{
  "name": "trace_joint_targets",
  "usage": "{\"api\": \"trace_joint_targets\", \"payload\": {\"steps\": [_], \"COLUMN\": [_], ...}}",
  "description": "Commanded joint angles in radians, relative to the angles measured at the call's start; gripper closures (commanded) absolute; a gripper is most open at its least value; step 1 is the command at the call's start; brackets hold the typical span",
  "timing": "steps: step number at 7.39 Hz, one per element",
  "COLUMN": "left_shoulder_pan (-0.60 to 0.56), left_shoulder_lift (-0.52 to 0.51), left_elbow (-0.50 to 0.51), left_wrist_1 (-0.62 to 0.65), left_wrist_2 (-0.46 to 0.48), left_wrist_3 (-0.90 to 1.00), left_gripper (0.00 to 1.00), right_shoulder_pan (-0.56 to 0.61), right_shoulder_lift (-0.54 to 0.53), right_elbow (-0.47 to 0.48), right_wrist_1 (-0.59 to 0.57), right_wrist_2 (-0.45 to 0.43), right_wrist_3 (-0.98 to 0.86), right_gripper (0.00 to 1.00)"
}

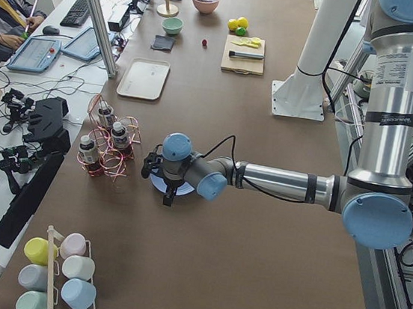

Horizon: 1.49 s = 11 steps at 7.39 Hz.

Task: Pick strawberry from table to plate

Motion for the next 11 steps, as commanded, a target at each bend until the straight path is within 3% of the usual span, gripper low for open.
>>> {"api": "trace_joint_targets", "payload": {"steps": [1, 3, 6, 9, 10, 11], "left_shoulder_pan": [0.037, 0.063, 0.106, 0.108, 0.108, 0.108], "left_shoulder_lift": [-0.067, -0.069, -0.083, -0.083, -0.083, -0.083], "left_elbow": [0.095, 0.102, 0.122, 0.128, 0.131, 0.131], "left_wrist_1": [-0.047, -0.055, -0.059, -0.063, -0.063, -0.061], "left_wrist_2": [0.003, 0.005, 0.056, 0.056, 0.056, 0.056], "left_wrist_3": [-0.036, -0.075, -0.085, -0.124, -0.124, -0.125], "left_gripper": [0.1, 0.24, 0.31, 0.47, 0.47, 0.53], "right_shoulder_pan": [-0.001, -0.002, -0.028, -0.068, -0.092, -0.129], "right_shoulder_lift": [-0.005, -0.003, 0.009, 0.051, 0.072, 0.101], "right_elbow": [0.002, -0.002, 0.001, -0.002, -0.001, -0.002], "right_wrist_1": [0.001, -0.001, 0.001, -0.001, -0.001, 0.001], "right_wrist_2": [0.0, -0.001, 0.016, 0.04, 0.045, 0.046], "right_wrist_3": [0.001, -0.001, 0.004, 0.009, 0.06, 0.14], "right_gripper": [0.0, 0.0, 0.0, 0.0, 0.0, 0.0]}}
